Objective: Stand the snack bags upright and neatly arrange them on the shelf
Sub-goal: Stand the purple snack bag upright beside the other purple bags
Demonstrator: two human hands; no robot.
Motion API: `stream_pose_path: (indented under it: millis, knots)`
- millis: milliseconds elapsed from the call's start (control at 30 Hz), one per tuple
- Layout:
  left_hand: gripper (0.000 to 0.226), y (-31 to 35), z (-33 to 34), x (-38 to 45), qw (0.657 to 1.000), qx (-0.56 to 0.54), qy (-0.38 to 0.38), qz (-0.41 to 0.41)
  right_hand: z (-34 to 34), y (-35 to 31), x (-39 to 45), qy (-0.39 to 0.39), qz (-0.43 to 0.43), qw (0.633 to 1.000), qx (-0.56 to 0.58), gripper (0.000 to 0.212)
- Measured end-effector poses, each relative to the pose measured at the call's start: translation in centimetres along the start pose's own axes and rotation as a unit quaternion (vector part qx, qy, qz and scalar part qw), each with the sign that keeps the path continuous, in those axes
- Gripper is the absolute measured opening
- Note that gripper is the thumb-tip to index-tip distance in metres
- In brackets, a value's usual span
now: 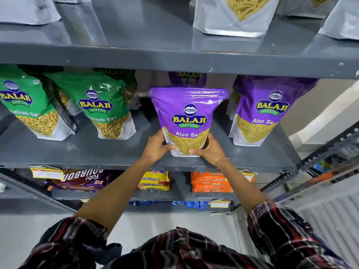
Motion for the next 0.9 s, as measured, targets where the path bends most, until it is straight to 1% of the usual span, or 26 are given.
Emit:
stream_pose_path:
  millis: [167,267,367,433,467,500,533,567,600,633,667,700,733,767,800,833,867,900]
  knots:
    - [0.056,0.0,0.0,-2.3,1.000,0.002,-0.004,0.008,0.4,0.2,-2.4,0.013,-0.002,1.000,-0.007,0.083]
    - [0.054,0.2,0.0,-3.2,1.000,0.000,-0.004,0.000,0.7,-0.1,-3.3,0.017,-0.005,1.000,0.004,0.077]
    - [0.057,0.3,0.0,-3.8,1.000,-0.002,-0.013,-0.010,0.9,-0.3,-4.2,0.025,-0.015,1.000,0.009,0.076]
    - [0.059,0.3,-0.2,-4.0,0.999,0.009,-0.024,-0.024,0.9,-0.2,-4.3,0.017,-0.010,1.000,0.005,0.078]
    - [0.062,0.4,-0.2,-4.1,0.999,0.018,-0.025,-0.032,0.8,-0.3,-4.5,0.002,-0.011,1.000,0.007,0.081]
    - [0.064,0.8,-0.1,-4.5,0.999,0.023,-0.010,-0.041,0.7,0.0,-4.6,-0.017,-0.013,1.000,0.020,0.086]
    - [0.064,1.3,0.1,-5.1,0.998,0.020,0.033,-0.049,0.4,0.3,-4.7,-0.030,-0.019,0.998,0.044,0.092]
    - [0.058,2.1,0.5,-6.1,0.993,0.013,0.106,-0.052,-0.2,0.9,-4.9,-0.031,-0.022,0.997,0.061,0.095]
    - [0.047,2.9,1.2,-7.4,0.981,0.001,0.190,-0.042,-1.0,1.4,-5.1,-0.016,-0.019,0.998,0.063,0.093]
    - [0.034,3.8,2.0,-8.8,0.967,-0.015,0.255,-0.017,-2.1,1.9,-5.3,0.012,-0.011,0.998,0.061,0.083]
    - [0.021,4.8,3.2,-9.9,0.960,-0.024,0.279,0.024,-3.5,2.2,-5.5,0.053,-0.006,0.997,0.058,0.064]
    - [0.011,5.7,4.7,-10.4,0.963,-0.021,0.259,0.072,-5.2,2.6,-5.6,0.112,-0.001,0.992,0.056,0.042]
    - [0.006,6.5,6.2,-10.5,0.970,-0.007,0.212,0.118,-7.0,2.8,-5.8,0.177,0.002,0.983,0.056,0.024]
    - [0.005,7.4,7.8,-10.1,0.974,0.010,0.160,0.159,-9.0,3.2,-5.7,0.246,0.007,0.968,0.046,0.015]
    - [0.004,8.3,9.4,-9.3,0.976,0.023,0.113,0.186,-11.2,3.7,-5.5,0.311,0.019,0.950,0.022,0.011]
    - [0.005,9.1,11.0,-8.0,0.978,0.029,0.075,0.195,-13.5,4.1,-5.2,0.360,0.028,0.932,0.001,0.012]
    - [0.012,9.9,12.5,-6.5,0.981,0.032,0.043,0.185,-15.6,4.7,-4.8,0.390,0.033,0.920,-0.011,0.016]
    - [0.022,10.5,14.0,-4.8,0.986,0.031,0.018,0.161,-17.6,5.4,-4.2,0.395,0.034,0.918,-0.009,0.020]
Point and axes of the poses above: each hand's wrist, its own x-axis towards the middle knuckle, its own z-axis out of the palm, y = z × x, the point moved 1 cm from there along x, towards the middle knuckle, and after that the axes turned 3 degrees about -z, right-handed, at the moved point
